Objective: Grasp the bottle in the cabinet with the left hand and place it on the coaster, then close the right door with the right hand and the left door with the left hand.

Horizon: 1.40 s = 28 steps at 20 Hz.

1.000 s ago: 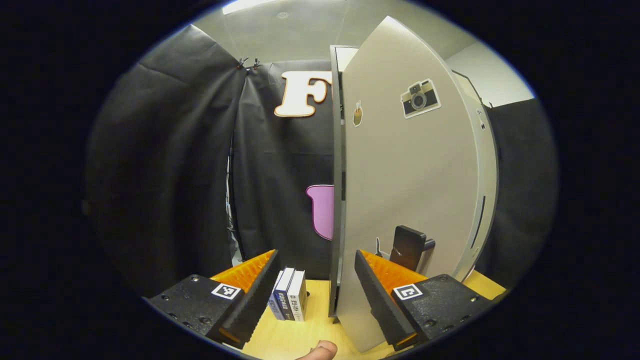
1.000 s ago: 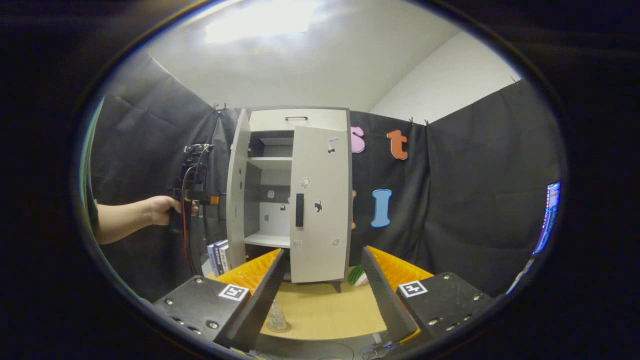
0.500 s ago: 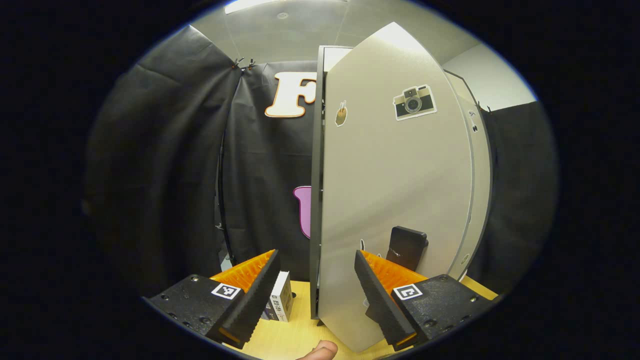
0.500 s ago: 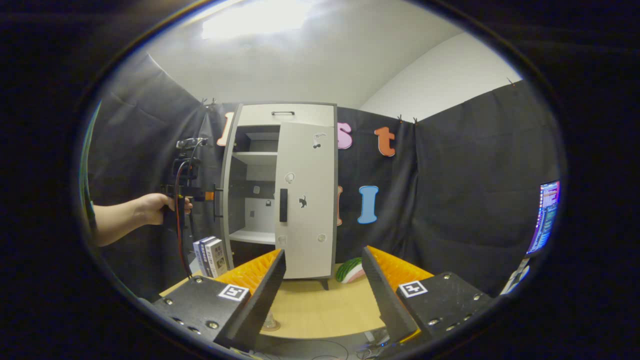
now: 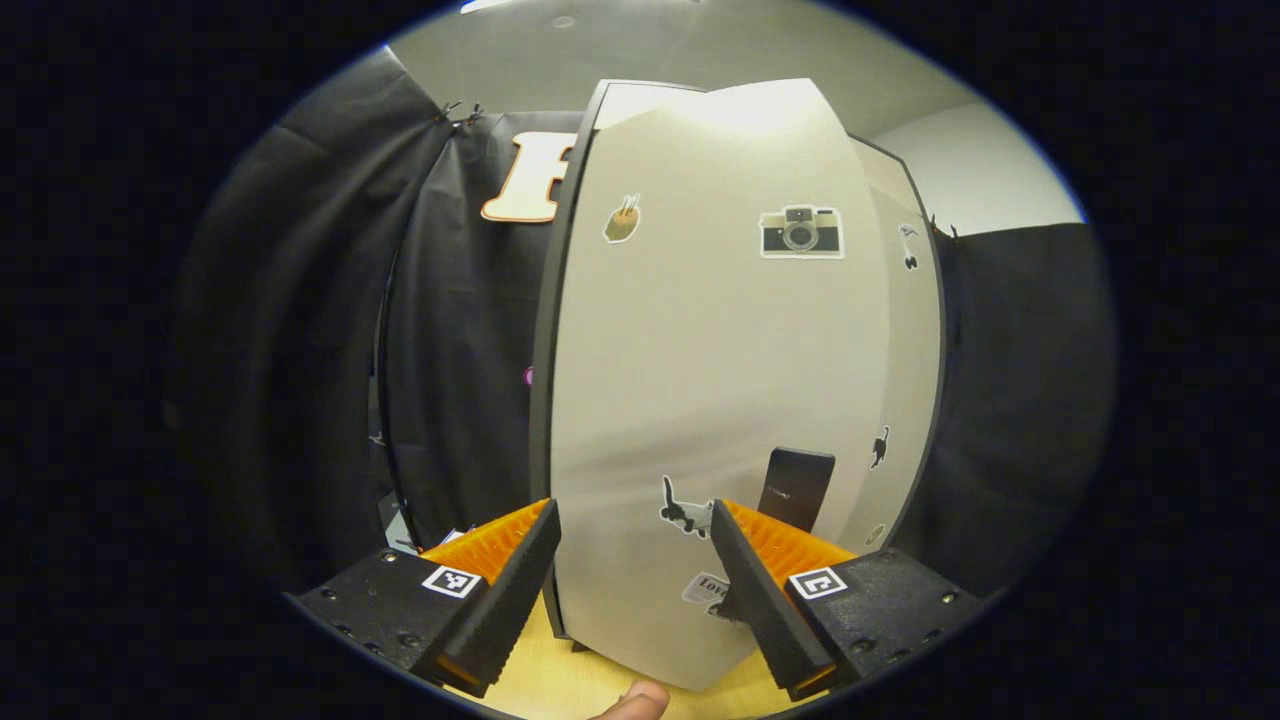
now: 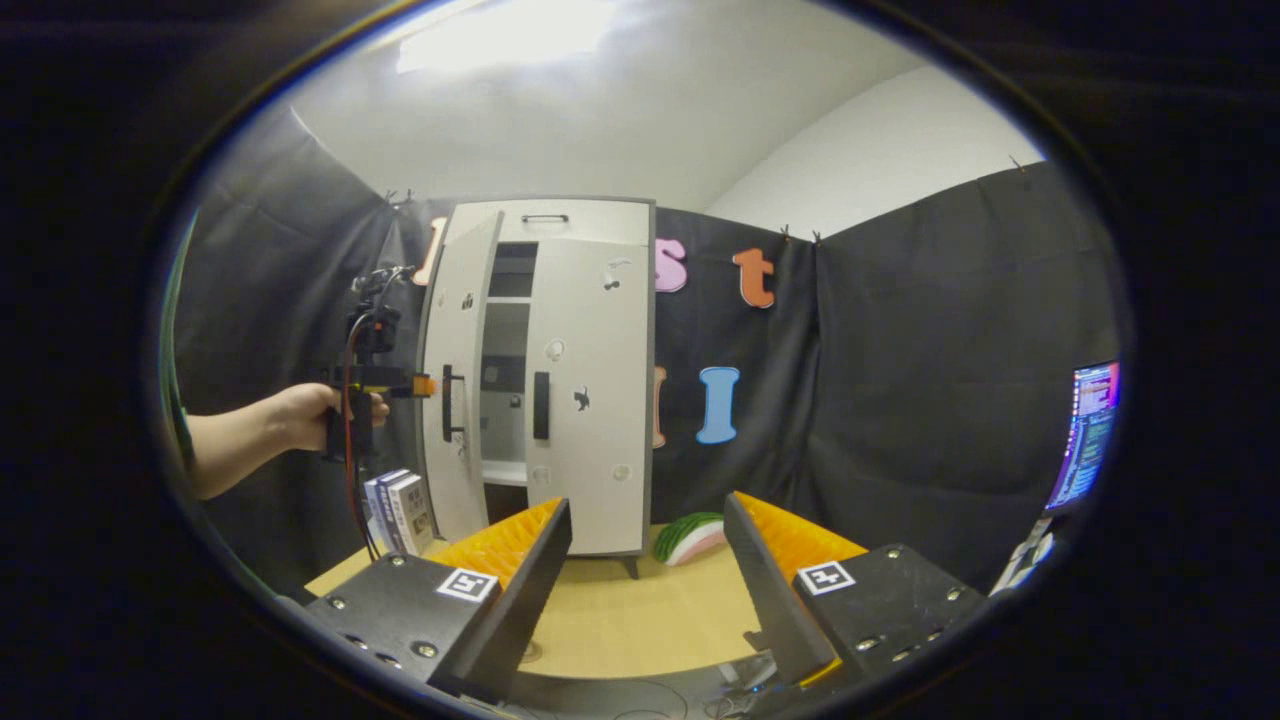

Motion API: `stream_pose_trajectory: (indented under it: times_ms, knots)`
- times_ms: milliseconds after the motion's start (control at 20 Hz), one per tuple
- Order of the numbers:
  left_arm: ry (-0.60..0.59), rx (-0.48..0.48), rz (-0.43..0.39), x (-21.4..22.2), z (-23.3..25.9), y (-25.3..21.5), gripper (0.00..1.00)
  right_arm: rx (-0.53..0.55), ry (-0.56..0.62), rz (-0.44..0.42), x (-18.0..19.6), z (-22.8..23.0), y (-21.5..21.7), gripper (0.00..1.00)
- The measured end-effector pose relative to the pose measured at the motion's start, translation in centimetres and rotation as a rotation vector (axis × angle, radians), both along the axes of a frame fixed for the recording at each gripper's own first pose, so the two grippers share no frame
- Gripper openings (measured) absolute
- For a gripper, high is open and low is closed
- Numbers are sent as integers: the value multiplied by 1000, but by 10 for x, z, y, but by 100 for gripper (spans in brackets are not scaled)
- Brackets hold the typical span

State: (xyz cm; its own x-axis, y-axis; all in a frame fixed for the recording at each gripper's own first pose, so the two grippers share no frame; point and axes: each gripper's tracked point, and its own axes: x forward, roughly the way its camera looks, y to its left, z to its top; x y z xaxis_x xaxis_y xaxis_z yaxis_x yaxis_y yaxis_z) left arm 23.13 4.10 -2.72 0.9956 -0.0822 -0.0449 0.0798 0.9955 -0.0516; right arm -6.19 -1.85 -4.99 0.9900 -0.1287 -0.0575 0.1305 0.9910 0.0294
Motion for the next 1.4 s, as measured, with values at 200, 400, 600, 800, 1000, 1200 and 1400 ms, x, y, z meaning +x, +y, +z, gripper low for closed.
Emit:
stream_pose_trajectory:
  times_ms: [200, 400, 600, 800, 1000, 1200, 1400]
  knots:
    - [-15, 27, 9, 11, -2, -11, 96, -7, 9, 2, 19, -4, -6, 93]
    - [26, -20, -2, 13, -13, -20, 96, -20, 16, 5, 45, -6, -12, 93]
    - [38, -3, -32, -4, -26, -24, 97, 1, 22, -1, 70, -8, -17, 94]
    - [76, 10, -83, -23, -53, -39, 97, 40, 32, -25, 89, -7, -17, 93]
    - [126, 5, -94, -46, -75, -48, 97, 56, 40, -21, 80, -4, -9, 93]
    - [117, -3, -110, -83, -79, -56, 97, 24, 24, -5, 53, 1, -2, 93]
    - [87, -14, -99, -124, -61, -50, 93, 42, 20, 44, 20, 1, 9, 94]
